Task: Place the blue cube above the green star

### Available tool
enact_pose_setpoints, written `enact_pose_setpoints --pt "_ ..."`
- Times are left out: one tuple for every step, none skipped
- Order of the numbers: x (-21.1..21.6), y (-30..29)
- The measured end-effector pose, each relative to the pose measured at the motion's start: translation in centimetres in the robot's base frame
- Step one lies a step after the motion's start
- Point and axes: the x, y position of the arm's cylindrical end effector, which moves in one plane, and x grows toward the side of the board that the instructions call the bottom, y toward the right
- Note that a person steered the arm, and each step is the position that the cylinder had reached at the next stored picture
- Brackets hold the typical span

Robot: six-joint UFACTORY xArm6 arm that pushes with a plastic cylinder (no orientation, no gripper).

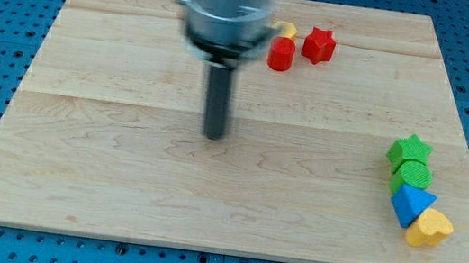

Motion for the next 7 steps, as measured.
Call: enact_pose_setpoints --pt "-2.0 -1.5" --pt "-3.8 1.7" --pt "-5.0 6.8" --pt "-8.6 0.3" --pt "-11.0 2.4" --pt "-9.4 9.6" --pt "-8.2 13.0"
